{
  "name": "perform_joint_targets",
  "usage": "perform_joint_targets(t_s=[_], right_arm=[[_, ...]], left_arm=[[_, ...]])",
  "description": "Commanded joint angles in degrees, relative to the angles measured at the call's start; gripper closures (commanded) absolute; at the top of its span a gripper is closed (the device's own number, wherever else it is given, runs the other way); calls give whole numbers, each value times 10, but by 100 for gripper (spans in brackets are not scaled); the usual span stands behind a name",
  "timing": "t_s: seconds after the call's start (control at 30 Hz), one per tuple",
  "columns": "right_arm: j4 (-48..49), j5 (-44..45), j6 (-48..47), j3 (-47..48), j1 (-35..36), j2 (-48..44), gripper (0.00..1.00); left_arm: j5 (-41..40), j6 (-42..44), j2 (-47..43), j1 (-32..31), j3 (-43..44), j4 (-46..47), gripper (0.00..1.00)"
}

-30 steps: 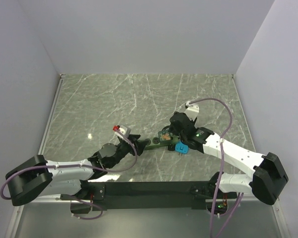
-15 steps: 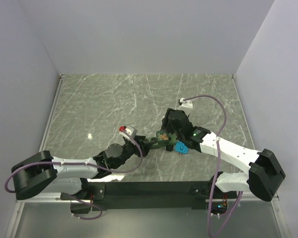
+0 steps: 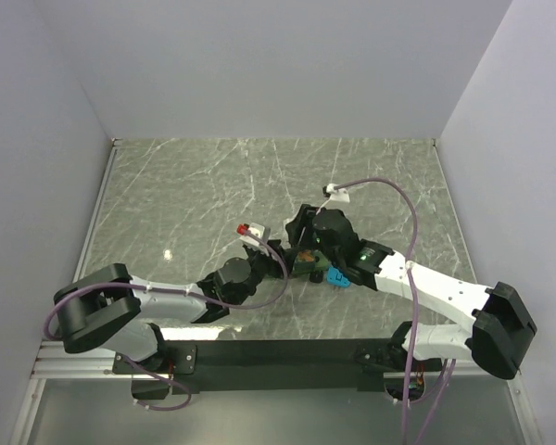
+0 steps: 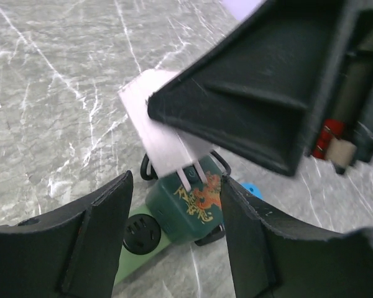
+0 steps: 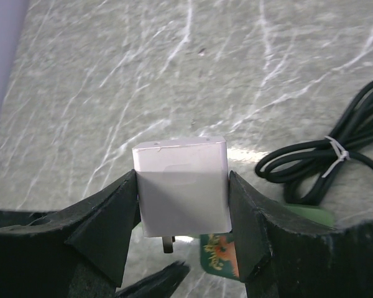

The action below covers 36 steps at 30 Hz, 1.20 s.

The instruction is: Insert the plug

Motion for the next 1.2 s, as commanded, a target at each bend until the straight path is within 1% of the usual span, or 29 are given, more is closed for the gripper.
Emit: perform_joint_targets(t_s=[0.0,0.23,0.3,0.43,0.57,0.67,0.7,0.73,0.77,0.87,0.9,1.03,1.07,1.1,1.17], right_arm=[[55,-16,-1,14,13,-10,100],[69,-29,0,13,23,-4,100],[69,-31,3,13,23,-3,100],[85,-54,7,8,24,-3,100],[89,-66,12,6,27,0,100],[91,-71,15,1,27,3,100],[92,-72,15,-2,27,1,100],[93,-72,16,-4,27,0,100],[96,-72,15,-6,27,0,100],[105,-72,8,-15,27,-8,100],[110,-71,5,-21,27,-14,100],[122,-72,-6,-24,26,-25,100],[121,-72,-12,-23,26,-26,100],[121,-75,-16,-23,26,-28,99],[123,-80,-23,-24,25,-32,92]], left_arm=[[-29,-26,7,2,16,60,36],[-33,-68,5,25,-7,107,36],[-27,-78,8,34,-9,106,36],[-18,-85,23,39,-1,110,39],[-18,-93,30,43,-15,145,43],[-11,-94,30,48,-18,153,50],[0,-93,31,48,-20,160,55],[4,-90,31,49,-24,172,58],[8,-90,31,49,-29,178,63],[29,-86,26,50,-36,182,71],[39,-85,24,50,-37,181,76],[62,-74,14,50,-48,189,83],[65,-72,10,51,-51,191,88],[68,-71,5,51,-53,189,92],[69,-65,-4,52,-54,177,99]])
